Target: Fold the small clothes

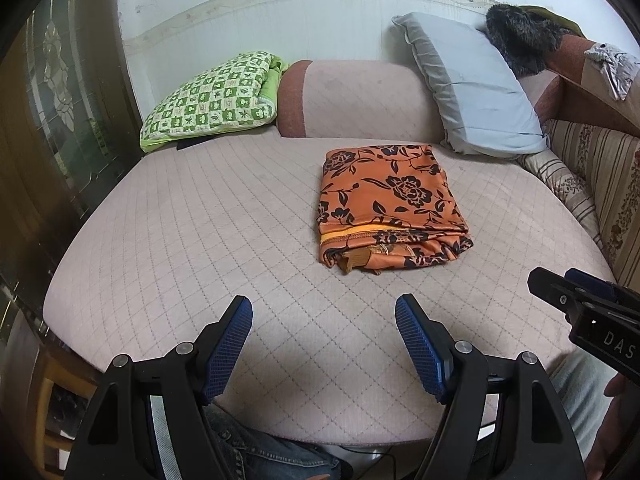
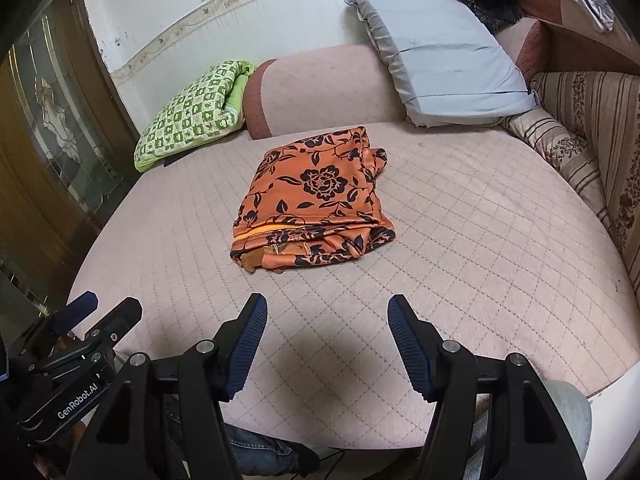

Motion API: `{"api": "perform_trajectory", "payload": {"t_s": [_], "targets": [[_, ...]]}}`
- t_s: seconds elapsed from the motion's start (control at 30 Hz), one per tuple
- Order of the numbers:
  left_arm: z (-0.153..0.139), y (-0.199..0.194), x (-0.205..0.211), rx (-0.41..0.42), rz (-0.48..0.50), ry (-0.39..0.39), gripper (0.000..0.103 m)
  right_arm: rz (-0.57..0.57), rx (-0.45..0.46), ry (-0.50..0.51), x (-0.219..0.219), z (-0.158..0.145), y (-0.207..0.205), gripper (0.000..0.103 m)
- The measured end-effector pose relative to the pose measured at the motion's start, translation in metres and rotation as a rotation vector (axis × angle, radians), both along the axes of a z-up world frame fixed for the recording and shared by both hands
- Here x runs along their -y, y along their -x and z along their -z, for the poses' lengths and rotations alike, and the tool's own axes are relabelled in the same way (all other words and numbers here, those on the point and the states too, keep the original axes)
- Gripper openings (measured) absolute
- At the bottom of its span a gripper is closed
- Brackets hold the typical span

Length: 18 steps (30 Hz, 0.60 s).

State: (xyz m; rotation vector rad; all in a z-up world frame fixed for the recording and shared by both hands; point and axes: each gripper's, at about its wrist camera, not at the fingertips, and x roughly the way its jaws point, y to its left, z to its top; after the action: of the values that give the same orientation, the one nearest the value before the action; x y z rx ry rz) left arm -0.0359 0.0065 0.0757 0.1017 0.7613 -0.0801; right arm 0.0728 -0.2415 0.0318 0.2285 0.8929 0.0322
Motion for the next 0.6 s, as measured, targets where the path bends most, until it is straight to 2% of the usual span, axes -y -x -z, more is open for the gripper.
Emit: {"api": "perform_trajectory", "payload": {"t_s": [0.6], "targets": [[0.0043, -0.0043, 0.0019, -0.020, -0.005, 0.001, 0.074, -0.002, 0.001, 0.001, 0.0028, 0.0010, -0.0020, 0.065]]}}
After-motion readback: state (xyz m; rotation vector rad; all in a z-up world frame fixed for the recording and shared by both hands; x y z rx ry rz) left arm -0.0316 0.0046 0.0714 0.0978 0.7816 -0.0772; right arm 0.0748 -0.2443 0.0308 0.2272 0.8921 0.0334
